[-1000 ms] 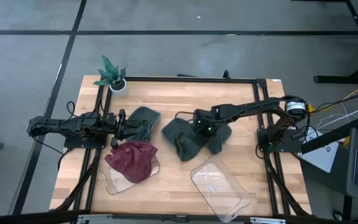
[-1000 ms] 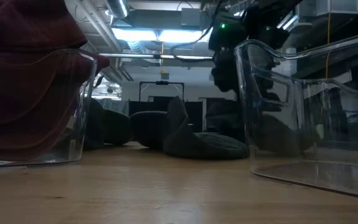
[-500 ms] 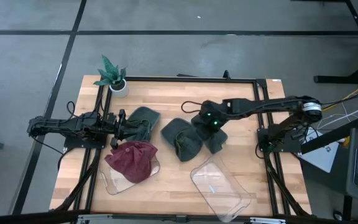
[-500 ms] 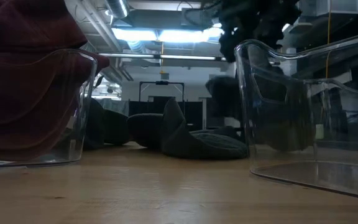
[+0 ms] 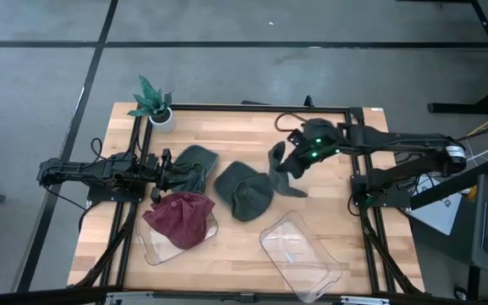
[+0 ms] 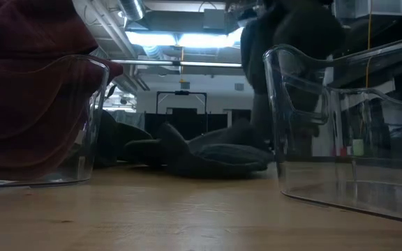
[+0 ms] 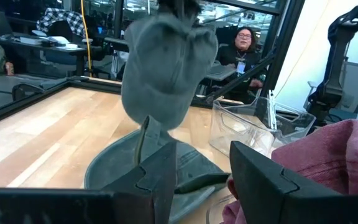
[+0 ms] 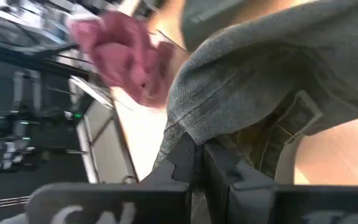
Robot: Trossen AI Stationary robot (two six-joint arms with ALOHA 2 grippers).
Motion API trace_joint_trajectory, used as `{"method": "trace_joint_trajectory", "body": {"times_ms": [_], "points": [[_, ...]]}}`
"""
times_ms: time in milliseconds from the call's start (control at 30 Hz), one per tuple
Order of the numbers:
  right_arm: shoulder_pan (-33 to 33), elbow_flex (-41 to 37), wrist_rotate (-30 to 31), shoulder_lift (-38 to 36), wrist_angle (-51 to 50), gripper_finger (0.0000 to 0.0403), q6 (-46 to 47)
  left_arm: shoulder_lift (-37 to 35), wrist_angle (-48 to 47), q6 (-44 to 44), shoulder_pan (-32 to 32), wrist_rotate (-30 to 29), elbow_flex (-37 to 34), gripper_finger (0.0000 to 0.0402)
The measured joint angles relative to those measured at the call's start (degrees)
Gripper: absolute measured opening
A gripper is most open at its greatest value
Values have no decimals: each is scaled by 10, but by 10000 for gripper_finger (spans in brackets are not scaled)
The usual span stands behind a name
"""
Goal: Pick & Place hat
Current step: Put the right black cap into the right transparent bin
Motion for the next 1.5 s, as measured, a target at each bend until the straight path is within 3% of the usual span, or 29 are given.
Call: {"method": "trace_joint_trajectory", "body": {"times_ms": [600, 1033, 1500], "points": [[29, 0, -6, -161, 70, 15, -28, 0, 0, 0, 0, 0, 0, 143], [174, 0, -3, -191, 80, 14, -28, 0, 0, 0, 0, 0, 0, 144], [345, 0, 78, -187, 69, 16, -2, 0, 0, 0, 0, 0, 0, 144]]}}
